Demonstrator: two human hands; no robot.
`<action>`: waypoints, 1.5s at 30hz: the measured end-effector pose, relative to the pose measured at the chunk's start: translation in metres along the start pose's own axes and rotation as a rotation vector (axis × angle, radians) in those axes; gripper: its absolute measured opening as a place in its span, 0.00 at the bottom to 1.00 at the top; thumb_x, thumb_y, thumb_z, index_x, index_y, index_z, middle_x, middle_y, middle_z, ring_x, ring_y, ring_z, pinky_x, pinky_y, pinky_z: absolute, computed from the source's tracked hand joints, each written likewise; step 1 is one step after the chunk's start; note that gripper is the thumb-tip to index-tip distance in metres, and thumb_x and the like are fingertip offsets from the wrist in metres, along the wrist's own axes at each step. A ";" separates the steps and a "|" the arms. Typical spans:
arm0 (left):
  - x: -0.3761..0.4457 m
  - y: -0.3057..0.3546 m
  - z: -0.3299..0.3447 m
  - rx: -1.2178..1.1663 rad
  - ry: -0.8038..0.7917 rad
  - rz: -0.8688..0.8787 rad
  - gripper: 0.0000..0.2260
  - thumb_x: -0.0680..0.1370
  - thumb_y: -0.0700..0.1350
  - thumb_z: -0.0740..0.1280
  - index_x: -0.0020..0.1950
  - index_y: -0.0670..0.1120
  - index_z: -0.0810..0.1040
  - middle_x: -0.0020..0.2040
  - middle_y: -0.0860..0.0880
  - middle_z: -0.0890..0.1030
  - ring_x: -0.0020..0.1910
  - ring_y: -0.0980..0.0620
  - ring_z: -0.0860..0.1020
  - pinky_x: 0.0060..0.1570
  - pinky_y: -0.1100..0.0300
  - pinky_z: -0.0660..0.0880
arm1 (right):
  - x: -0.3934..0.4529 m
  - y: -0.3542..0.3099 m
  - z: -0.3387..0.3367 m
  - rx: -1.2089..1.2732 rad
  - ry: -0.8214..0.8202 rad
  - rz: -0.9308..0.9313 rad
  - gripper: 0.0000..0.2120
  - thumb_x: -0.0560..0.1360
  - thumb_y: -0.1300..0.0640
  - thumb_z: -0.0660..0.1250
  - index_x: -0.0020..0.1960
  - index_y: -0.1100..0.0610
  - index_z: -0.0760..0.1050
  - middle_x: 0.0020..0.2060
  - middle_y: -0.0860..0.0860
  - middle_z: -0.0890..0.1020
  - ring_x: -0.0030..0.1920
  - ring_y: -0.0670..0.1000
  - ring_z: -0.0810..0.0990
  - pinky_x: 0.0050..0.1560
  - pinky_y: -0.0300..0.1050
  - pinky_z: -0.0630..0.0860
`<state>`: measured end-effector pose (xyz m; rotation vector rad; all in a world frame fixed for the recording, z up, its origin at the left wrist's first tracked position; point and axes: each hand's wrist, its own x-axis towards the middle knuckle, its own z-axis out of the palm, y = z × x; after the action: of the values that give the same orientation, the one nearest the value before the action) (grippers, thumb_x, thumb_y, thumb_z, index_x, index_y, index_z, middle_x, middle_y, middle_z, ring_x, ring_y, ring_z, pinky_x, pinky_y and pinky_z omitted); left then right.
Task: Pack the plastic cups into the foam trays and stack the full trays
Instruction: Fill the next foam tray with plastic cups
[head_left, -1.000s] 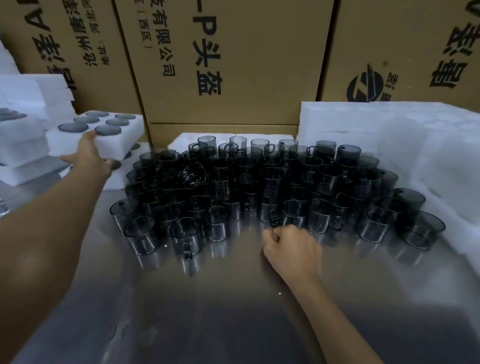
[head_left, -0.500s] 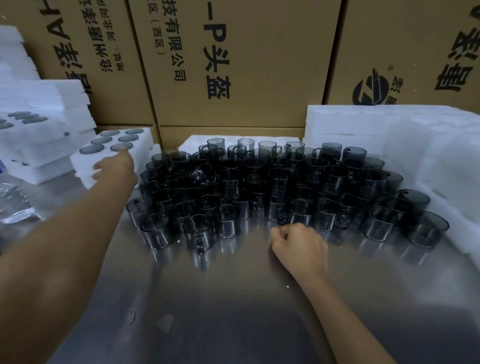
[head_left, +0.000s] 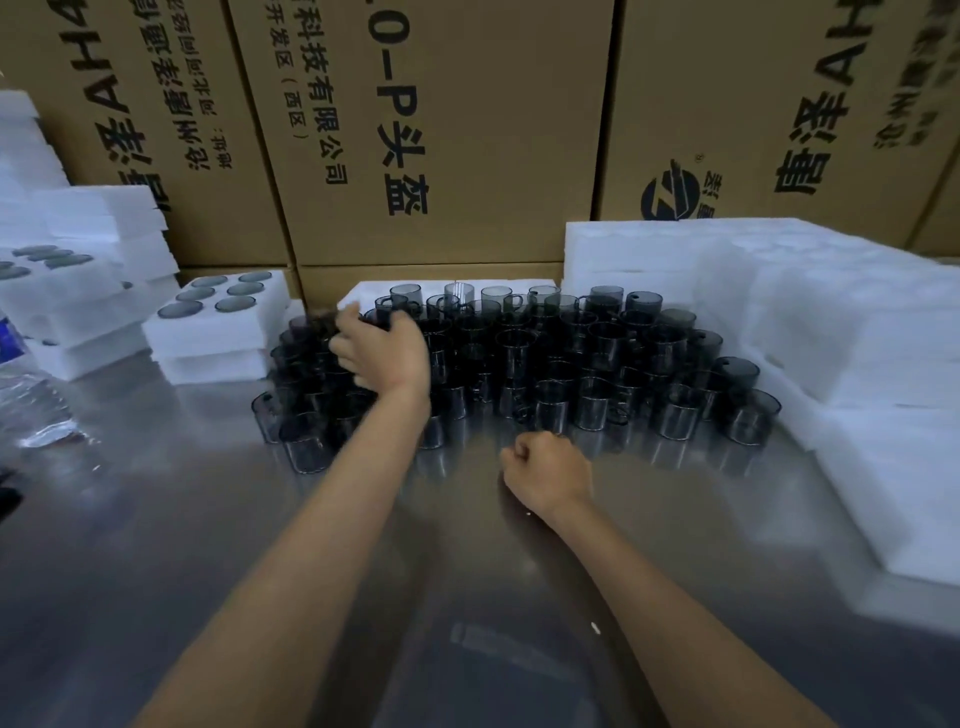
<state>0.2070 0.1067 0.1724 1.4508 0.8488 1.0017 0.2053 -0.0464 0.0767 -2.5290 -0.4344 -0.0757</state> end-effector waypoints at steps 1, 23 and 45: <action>-0.023 -0.004 0.003 0.015 -0.022 0.062 0.21 0.77 0.42 0.65 0.70 0.48 0.67 0.69 0.44 0.65 0.68 0.44 0.64 0.67 0.49 0.59 | -0.005 0.000 -0.004 0.030 -0.037 -0.013 0.18 0.79 0.53 0.61 0.32 0.53 0.67 0.30 0.51 0.78 0.34 0.52 0.78 0.35 0.44 0.73; -0.173 -0.094 0.030 0.485 -0.633 0.467 0.21 0.76 0.43 0.66 0.69 0.50 0.69 0.64 0.48 0.65 0.65 0.47 0.65 0.65 0.54 0.60 | -0.059 0.169 -0.167 -0.395 0.271 0.518 0.14 0.74 0.59 0.65 0.58 0.60 0.67 0.58 0.58 0.73 0.67 0.60 0.63 0.49 0.50 0.69; -0.091 -0.067 -0.017 -0.094 -0.751 -0.130 0.07 0.76 0.40 0.67 0.46 0.51 0.83 0.44 0.47 0.83 0.47 0.48 0.81 0.53 0.52 0.77 | -0.076 -0.040 -0.066 0.145 -0.049 -0.122 0.02 0.73 0.64 0.65 0.44 0.62 0.76 0.31 0.51 0.75 0.35 0.49 0.75 0.24 0.31 0.66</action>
<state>0.1587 0.0378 0.0955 1.5065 0.3304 0.3329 0.1232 -0.0728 0.1421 -2.3647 -0.5921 -0.0270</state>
